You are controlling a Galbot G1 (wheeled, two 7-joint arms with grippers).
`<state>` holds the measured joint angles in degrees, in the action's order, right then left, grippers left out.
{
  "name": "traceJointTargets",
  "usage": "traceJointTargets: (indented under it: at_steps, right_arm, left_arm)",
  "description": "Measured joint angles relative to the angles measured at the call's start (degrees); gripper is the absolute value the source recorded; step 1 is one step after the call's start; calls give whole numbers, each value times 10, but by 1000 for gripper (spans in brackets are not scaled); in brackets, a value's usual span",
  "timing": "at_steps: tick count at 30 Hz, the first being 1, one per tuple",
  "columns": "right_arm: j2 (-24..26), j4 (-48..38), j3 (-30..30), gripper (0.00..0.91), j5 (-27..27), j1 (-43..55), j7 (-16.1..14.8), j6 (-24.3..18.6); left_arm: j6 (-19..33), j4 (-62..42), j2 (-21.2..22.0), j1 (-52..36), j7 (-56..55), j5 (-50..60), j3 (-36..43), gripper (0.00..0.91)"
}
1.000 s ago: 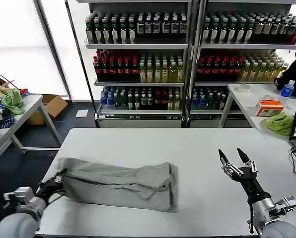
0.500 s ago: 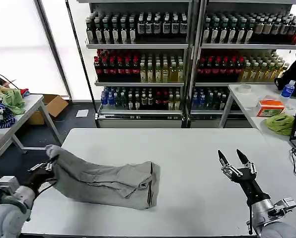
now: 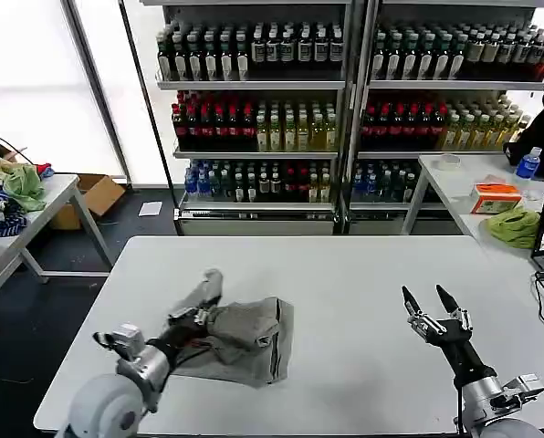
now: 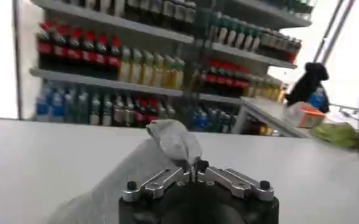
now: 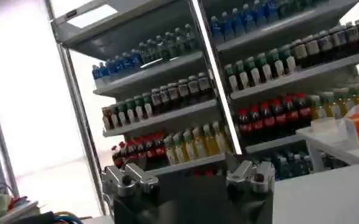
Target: Fold and organize the clothes.
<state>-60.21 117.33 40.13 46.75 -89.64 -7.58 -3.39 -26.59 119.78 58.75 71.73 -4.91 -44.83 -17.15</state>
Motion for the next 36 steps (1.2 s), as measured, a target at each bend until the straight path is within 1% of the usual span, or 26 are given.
traceJointTargets:
  at_steps: [7,8,9,10,16,22,30,36]
  right_arm:
    - [-6,-2,-1,907,-3,-1,0,0]
    - [-6,-1,0,907,-3,-2,0,0]
    - [-7,0,0,907,-3,-3,0,0]
    - [-7,1,0,907,-3,-4,-1,0]
    - [-8,2,3,907,-5,-7,-1,0]
    - [-8,7,-1,907,-6,-4,0,3]
    - [-8,14,-6,907,-8,-6,-2,4]
    - [-5,14,-11,907,-11,-6,-3,4]
  left_arm:
    - [-3,-9,22,-21,-17,-9,85,10]
    - [-5,-14,26,-25,-17,-10,94,484]
    - [-6,-20,30,-28,-18,-10,103,786]
    - [-8,-27,34,-33,-18,-10,113,907]
    - [-17,-63,54,-57,-14,-4,144,907]
    - [-20,-70,65,-74,-18,-7,149,907]
    - [-13,-63,75,-107,-41,-32,116,907]
    - [-22,-46,68,-107,-45,-40,57,907]
